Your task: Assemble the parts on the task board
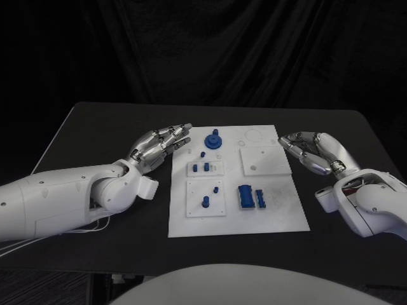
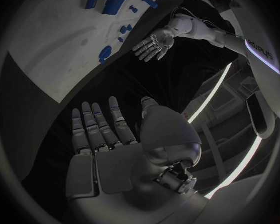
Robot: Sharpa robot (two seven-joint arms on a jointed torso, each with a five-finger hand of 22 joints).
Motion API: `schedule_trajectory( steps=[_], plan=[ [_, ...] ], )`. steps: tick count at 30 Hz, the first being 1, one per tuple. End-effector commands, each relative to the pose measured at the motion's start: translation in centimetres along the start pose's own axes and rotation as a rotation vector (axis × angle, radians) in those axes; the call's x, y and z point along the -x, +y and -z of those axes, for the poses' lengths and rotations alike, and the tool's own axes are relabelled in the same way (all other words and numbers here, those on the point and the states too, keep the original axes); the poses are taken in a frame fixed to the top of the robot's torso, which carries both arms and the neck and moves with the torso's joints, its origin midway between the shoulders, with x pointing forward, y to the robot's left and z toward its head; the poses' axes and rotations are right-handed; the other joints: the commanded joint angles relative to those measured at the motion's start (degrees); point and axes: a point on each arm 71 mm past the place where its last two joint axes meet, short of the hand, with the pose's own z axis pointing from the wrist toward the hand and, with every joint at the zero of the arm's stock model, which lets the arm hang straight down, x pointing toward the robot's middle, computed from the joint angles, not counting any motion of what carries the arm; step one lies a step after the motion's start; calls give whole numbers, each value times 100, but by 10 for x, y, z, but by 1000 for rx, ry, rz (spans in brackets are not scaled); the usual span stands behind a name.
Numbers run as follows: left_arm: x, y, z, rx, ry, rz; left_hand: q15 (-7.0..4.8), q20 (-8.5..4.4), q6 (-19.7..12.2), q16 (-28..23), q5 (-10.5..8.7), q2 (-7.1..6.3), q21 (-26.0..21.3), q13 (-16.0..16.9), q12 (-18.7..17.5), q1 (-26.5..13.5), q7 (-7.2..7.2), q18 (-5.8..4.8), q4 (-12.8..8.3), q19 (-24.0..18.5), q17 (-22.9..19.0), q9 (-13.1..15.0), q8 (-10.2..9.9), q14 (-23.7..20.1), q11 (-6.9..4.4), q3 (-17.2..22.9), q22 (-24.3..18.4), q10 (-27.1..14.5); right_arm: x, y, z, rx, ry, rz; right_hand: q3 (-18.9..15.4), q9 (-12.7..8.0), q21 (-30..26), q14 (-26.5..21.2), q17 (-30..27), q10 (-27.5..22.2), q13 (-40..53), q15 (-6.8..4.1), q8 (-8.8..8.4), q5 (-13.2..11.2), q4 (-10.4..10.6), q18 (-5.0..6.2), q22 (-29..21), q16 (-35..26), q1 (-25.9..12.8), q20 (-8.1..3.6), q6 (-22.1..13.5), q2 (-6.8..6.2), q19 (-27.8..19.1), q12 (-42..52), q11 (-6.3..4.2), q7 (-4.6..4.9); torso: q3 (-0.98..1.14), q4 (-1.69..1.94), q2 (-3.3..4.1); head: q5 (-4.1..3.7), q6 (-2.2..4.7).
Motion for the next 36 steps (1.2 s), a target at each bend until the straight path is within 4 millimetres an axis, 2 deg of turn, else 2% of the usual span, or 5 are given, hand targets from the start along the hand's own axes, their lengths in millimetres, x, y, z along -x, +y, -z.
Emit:
schedule_trajectory(
  steps=[1, 12, 13, 18, 36],
  plan=[
    [0, -4, -8, -87, 14, -1, 26, 91, -264, -158, -284, 114, -33, -38, -338, -445, -186, -4, 75, -38, -27, -26, -102, -123, -252, -265, -28, -322, -2, -1, -4, 53, 75, -205, -188, -387, -130, -1005, -448, -885, -496, -36, -460, -277, 28, -117, -1547, -387, -87, 62, -651, 116, -1328, -516, -153, -257, 29, -44, -169, 50, 29],
    [3, 12, -29, -90, 28, -3, -27, 138, -907, -461, -1986, 507, -50, -98, -726, -1317, -599, 111, 65, -114, -81, -90, -301, -267, -734, -1315, -169, -695, -5, -23, -9, 69, 121, -327, -1008, -1276, -184, -2456, -1085, -2084, -1258, -299, -1247, -1010, 13, -82, -2199, -748, -420, 59, -1989, 616, -1711, -1001, -644, -826, 52, -186, -523, 230, -19],
    [4, 16, -27, 2, 2, -24, -272, -248, -1464, -792, -2337, 3, -173, -254, -1040, -3382, -915, -223, -446, -300, -150, -311, -518, -319, -817, -887, -343, -837, -2, -22, -10, 28, 82, -214, -403, -1690, -242, -2969, -1249, -2529, -1602, -788, -1498, -1388, -646, -444, -2600, -1020, -2446, -604, -2624, 107, -1890, -1301, -1007, -808, 49, -116, -356, 184, -11],
    [2, 14, -30, 1, -18, -39, -357, -389, -1718, -792, -2511, -184, -173, -254, -1182, -4211, -915, -223, -633, -300, -150, -311, -518, -319, -817, -742, -750, -837, -3, -18, -15, 22, 51, -244, 416, -1690, -242, -2969, -1249, -2529, -1602, -1526, -1498, -2000, -1242, -444, -2600, -1020, -4465, -1205, -3232, -797, -1890, -1810, -1593, -808, 60, -90, -366, 128, 95],
    [-31, -18, -56, -18, -327, -208, -845, -1135, -2312, -792, -3263, -695, -173, -254, -1815, -6332, -915, -748, -1156, -300, -150, -311, -518, -319, -817, 27, -750, -837, -20, 23, -60, -131, -267, -607, 416, -1690, -242, -2969, -1249, -2529, -1602, -1526, -1498, -2000, -1662, -444, -2600, -1020, -5839, -1633, -3661, -797, -1890, -1810, -1593, -808, 192, 217, -488, -544, 1378]
  ],
)
